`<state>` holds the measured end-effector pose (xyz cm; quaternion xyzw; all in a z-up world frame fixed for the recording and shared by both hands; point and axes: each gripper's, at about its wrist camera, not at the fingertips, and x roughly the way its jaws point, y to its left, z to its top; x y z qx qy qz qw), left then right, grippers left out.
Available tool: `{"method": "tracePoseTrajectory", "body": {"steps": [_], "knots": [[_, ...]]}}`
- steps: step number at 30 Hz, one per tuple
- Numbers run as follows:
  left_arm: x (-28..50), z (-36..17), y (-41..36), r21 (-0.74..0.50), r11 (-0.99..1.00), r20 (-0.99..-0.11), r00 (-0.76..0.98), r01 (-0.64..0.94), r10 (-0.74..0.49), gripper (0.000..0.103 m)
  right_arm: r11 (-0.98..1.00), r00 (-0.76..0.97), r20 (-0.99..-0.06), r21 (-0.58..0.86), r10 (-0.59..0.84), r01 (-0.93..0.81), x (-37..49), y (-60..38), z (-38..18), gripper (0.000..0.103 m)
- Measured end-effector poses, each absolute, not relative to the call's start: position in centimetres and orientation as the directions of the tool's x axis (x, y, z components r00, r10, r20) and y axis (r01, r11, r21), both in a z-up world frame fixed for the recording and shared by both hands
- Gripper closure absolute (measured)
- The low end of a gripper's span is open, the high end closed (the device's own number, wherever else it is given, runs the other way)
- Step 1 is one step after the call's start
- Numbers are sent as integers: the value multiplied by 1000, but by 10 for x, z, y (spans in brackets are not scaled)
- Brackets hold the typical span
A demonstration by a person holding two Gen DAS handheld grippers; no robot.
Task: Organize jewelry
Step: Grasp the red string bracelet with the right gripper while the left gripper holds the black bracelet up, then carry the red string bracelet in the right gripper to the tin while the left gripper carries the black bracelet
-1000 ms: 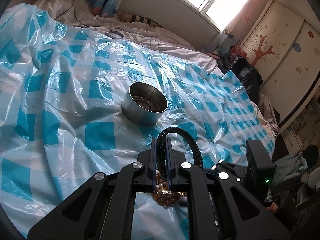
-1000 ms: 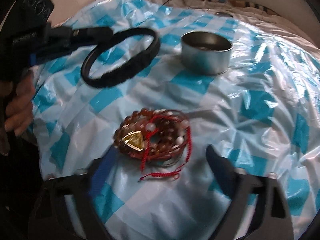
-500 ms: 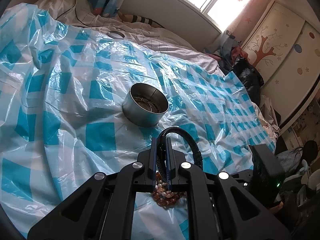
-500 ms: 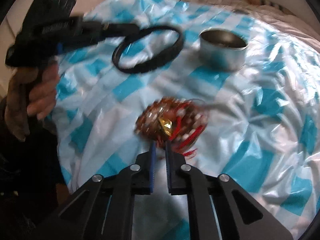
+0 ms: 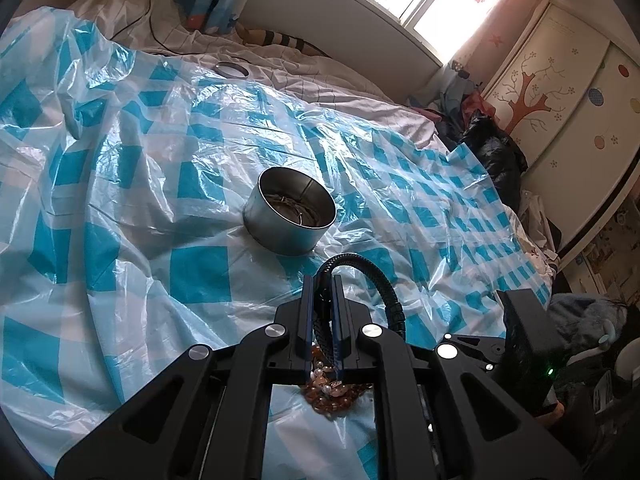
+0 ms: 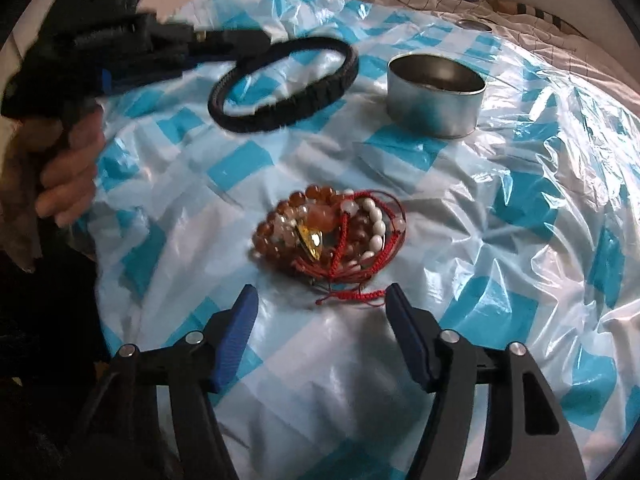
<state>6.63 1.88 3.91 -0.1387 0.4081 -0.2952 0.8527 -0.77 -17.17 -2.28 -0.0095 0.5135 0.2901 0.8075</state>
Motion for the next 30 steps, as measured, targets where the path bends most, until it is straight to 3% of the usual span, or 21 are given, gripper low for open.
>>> {"method": "tracePoseTrajectory", "body": {"steps": [2,3,6,13,22,30], "knots": [[67,39,19,-477,787,-614,492,391,-617,96,842,303,-849,259,432,-474,-6,-171,-28,63],[67,39,19,-477,787,-614,492,391,-617,96,845,298,-860,240,414,-478,-6,-169,-32,80],[66,40,19,-479,786,-612,493,391,-618,96,840,300,-857,240,419,-487,-7,-170,-30,96],[66,40,18,-479,786,-612,493,391,-619,96,832,342,-809,294,479,-470,-8,-187,-10,99],[67,40,17,-480,785,-611,492,392,-620,96,756,400,-647,489,649,-436,-3,-223,29,99],[67,41,15,-481,784,-610,492,393,-621,96,715,443,-562,556,699,-423,-1,-242,42,99]]}}
